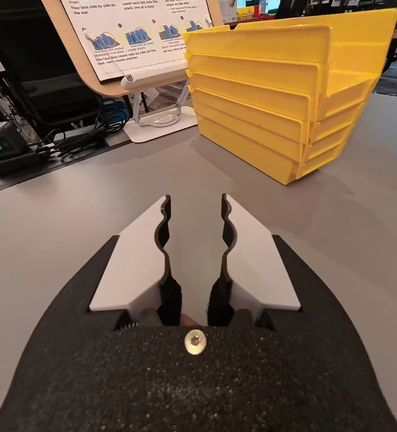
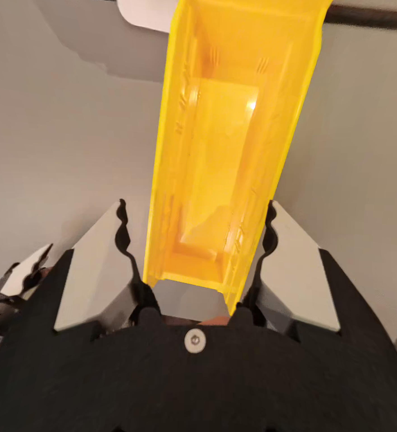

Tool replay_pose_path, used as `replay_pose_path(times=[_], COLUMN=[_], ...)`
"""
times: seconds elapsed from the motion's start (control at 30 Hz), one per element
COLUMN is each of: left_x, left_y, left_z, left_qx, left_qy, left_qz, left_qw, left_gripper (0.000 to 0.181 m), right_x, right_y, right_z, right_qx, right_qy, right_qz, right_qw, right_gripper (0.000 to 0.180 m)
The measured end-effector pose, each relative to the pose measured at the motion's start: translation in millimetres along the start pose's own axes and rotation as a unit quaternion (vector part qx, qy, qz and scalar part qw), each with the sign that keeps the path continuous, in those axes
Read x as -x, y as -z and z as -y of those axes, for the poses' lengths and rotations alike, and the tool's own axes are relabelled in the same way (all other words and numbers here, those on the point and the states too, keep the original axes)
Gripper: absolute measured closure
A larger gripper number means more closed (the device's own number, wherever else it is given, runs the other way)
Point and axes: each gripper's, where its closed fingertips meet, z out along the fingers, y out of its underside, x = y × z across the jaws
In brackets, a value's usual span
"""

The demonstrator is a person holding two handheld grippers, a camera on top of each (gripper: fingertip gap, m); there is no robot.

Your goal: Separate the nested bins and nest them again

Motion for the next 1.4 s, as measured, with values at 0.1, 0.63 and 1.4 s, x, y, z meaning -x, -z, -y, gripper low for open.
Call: replay_pose_path(times=[0.1, 0.63, 1.4], left_x=[-0.4, 6.6, 3.8], left_y=[-3.4, -3.8, -5.7], left_z=[-3.4, -12.7, -16.8], left_qx=[0.007, 0.03, 0.041], left_qy=[-0.005, 0.007, 0.026], left_qz=[-0.005, 0.005, -0.012], left_qw=[1.0, 1.0, 0.999], left_gripper=[0.14, 0.142, 0.143], right_x=[-11.7, -24.5, -32.0], right_y=[-14.0, -34.1, 22.8], right_z=[2.7, 31.3, 25.3], right_qx=[0.032, 0.041, 0.051], right_qy=[0.004, 0.026, 0.056], right_qz=[-0.048, -0.038, -0.04], right_qw=[0.998, 0.998, 0.996], right_gripper=[0.063, 0.069, 0.086])
